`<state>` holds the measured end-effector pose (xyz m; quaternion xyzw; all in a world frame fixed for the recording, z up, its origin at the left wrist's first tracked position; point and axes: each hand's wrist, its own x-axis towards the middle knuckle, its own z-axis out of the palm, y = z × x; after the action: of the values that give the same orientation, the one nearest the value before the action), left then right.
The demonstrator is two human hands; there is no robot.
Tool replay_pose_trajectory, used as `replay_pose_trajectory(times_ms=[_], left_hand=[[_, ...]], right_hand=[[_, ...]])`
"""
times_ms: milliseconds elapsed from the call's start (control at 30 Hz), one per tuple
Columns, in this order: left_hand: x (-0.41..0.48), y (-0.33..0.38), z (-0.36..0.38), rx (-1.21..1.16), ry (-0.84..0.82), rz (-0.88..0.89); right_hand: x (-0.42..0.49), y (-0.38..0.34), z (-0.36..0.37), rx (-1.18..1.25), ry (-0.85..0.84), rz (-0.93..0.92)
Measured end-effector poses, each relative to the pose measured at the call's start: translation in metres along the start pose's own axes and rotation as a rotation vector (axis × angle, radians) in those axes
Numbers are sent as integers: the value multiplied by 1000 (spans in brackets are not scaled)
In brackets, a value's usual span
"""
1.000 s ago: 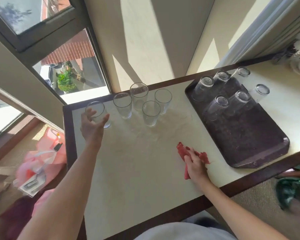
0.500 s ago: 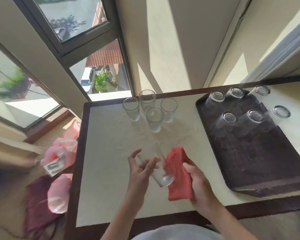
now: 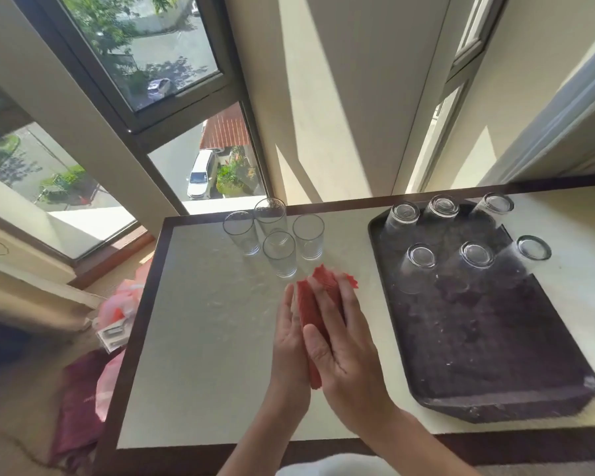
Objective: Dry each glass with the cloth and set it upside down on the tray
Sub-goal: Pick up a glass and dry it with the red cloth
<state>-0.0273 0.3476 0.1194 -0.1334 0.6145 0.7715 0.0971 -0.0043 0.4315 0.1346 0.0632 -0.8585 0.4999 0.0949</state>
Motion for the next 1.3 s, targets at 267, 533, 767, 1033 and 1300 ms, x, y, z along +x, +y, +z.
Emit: replay_pose_trajectory(times_ms=[267, 533, 767, 1033, 1300], left_hand=[[-6, 9, 19, -66, 6, -35], [1, 15, 9, -158, 147, -42], [-7, 19, 5, -161, 49, 6], [-10, 20, 10, -97, -15, -73], [-4, 24, 0, -149, 44, -61]], right_hand=[[33, 15, -18, 628, -130, 294], [23, 10, -15, 647, -184, 149], [5, -6, -13, 464, -147, 114], [35, 8, -16, 576, -118, 282], [6, -4, -6, 379, -82, 96]])
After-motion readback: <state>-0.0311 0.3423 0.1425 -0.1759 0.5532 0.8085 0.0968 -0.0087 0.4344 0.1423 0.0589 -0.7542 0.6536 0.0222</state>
